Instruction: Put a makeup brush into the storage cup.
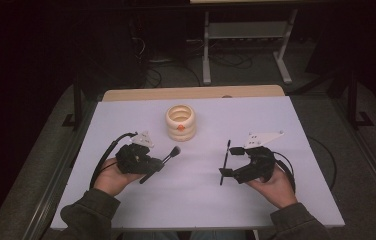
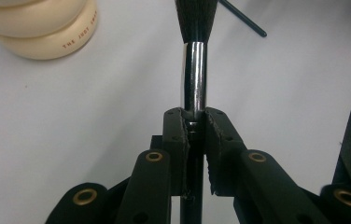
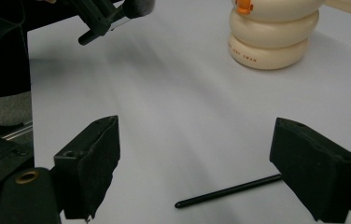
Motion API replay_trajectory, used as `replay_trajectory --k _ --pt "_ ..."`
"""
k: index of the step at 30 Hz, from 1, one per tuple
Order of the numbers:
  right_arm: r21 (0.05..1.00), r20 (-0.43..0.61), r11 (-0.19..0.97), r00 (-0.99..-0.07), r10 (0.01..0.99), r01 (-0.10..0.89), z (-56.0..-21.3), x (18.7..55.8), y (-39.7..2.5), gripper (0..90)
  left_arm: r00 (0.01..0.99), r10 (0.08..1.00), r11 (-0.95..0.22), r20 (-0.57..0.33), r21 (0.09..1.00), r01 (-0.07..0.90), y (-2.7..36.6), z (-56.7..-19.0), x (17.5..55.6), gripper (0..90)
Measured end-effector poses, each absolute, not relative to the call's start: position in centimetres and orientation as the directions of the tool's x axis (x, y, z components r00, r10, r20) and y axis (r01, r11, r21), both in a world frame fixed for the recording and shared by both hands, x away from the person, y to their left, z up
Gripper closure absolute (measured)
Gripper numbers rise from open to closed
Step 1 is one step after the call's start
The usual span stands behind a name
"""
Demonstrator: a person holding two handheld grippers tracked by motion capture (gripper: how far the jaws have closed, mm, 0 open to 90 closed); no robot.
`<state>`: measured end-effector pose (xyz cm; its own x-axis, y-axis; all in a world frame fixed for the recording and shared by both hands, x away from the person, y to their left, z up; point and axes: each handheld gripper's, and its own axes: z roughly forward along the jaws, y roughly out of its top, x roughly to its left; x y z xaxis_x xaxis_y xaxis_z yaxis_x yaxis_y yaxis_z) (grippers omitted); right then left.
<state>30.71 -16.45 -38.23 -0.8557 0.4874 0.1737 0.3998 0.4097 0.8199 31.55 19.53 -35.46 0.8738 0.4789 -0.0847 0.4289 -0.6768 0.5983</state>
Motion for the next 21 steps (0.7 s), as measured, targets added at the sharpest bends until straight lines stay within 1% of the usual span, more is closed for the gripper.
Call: replay_trajectory --k 2,3,4,9,10,14,21 --pt "0.825 0.181 0.403 -0.861 0.475 0.396 -38.0 30.9 -16.2 15.7 0.87 0.485 -0.662 -0.093 0.61 0.434 19.4 -35.5 31.4 79.3" --pt "0.825 0.181 0.403 -0.861 0.475 0.396 -38.0 30.9 -16.2 15.7 0.878 0.471 -0.676 -0.083 0.605 0.42 19.5 -35.3 31.4 79.3" --pt "0.827 0.178 0.406 -0.866 0.468 0.389 -37.8 31.0 -15.9 15.7 0.871 0.481 -0.655 -0.1 0.619 0.433 19.4 -35.3 31.2 79.3" --pt "0.827 0.19 0.403 -0.87 0.455 0.392 -37.4 31.2 -15.3 15.9 0.878 0.47 -0.654 -0.095 0.63 0.419 19.4 -35.2 31.2 79.3" --pt "0.827 0.191 0.404 -0.872 0.45 0.39 -37.3 31.3 -15.2 16.0 0.872 0.478 -0.638 -0.106 0.64 0.428 19.3 -35.2 31.1 79.3" --pt "0.834 0.196 0.4 -0.882 0.429 0.381 -37.0 31.5 -14.7 17.4 0.882 0.461 -0.644 -0.101 0.645 0.41 19.3 -35.0 31.0 79.3" --pt "0.833 0.199 0.414 -0.897 0.395 0.368 -36.4 31.7 -13.4 18.3 0.884 0.453 -0.606 -0.117 0.687 0.401 19.3 -34.6 30.6 79.3"
